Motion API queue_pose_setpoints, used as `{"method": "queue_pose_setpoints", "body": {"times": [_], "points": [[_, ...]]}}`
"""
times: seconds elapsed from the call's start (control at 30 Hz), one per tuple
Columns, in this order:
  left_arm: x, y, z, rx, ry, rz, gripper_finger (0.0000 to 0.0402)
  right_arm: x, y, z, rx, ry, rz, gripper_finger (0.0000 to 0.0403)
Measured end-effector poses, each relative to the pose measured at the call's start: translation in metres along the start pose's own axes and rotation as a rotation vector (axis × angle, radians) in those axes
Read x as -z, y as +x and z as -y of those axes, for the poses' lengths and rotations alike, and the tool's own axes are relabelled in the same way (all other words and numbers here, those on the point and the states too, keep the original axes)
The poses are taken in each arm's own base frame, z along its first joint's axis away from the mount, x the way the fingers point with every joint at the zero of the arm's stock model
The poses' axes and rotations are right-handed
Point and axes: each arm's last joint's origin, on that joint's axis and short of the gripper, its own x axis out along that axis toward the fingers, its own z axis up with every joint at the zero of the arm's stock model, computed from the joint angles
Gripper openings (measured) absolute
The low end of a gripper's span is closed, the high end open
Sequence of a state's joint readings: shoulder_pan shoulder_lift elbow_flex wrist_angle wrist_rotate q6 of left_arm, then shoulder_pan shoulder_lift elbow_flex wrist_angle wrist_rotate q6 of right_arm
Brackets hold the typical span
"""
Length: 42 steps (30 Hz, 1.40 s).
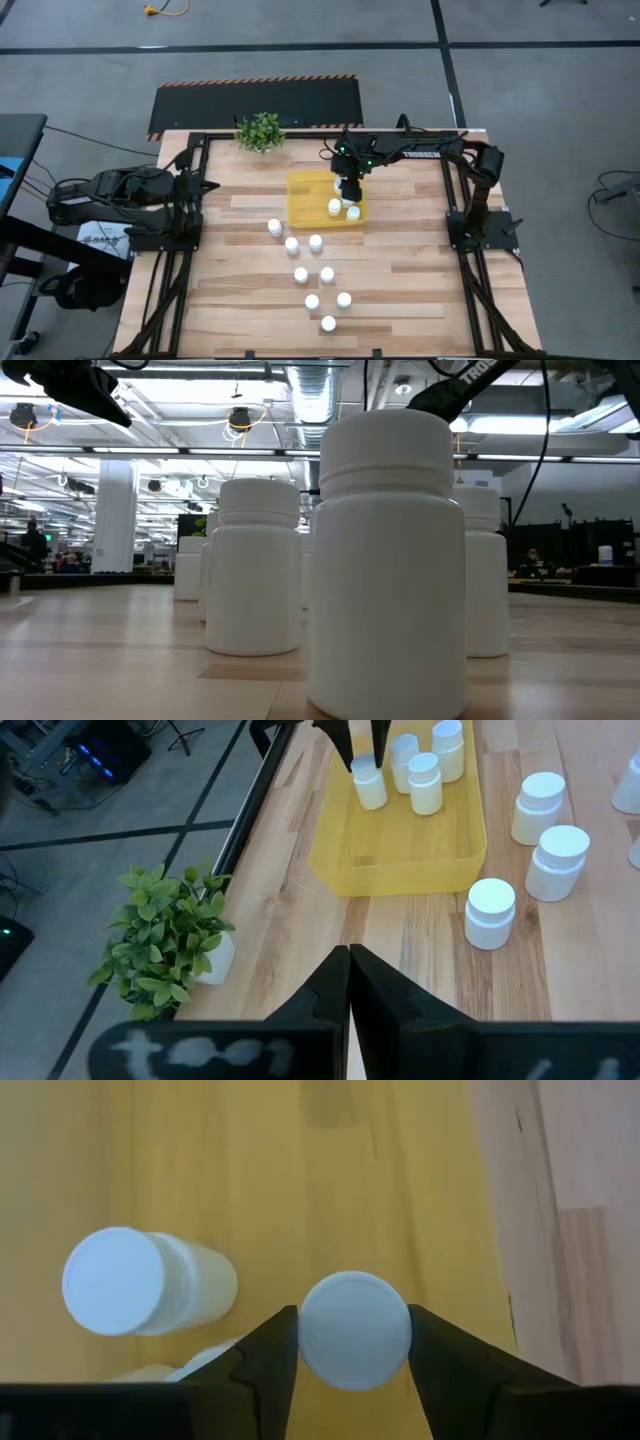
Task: Pick and place pill bottles into a basket
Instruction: Put the white medicine bottle into the yellow bin
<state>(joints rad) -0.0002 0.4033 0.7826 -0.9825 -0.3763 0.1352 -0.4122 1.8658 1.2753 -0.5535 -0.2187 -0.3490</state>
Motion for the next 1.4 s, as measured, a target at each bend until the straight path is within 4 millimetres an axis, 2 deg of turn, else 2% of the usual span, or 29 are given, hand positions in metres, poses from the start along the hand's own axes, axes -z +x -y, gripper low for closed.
{"method": "queue_pose_setpoints", "body": {"times": [0.3, 0.8, 1.17, 1.4], "points": [[0.0, 0.0, 0.0, 0.0, 0.0, 0.0, 0.0, 0.0, -0.001, 0.0, 0.004, -0.001, 0.002, 0.017], [0.0, 0.0, 0.0, 0.0, 0.0, 0.0, 0.0, -0.001, 0.0, -0.003, -0.02, -0.002, -0.004, 0.0214], [0.0, 0.0, 0.0, 0.0, 0.0, 0.0, 0.0, -0.025, -0.027, -0.003, -0.026, -0.03, -0.013, 0.0213], [0.0, 0.0, 0.0, 0.0, 0.0, 0.0, 0.0, -0.043, -0.062, -0.015, -0.083, -0.023, -0.101, 0.0212]]}}
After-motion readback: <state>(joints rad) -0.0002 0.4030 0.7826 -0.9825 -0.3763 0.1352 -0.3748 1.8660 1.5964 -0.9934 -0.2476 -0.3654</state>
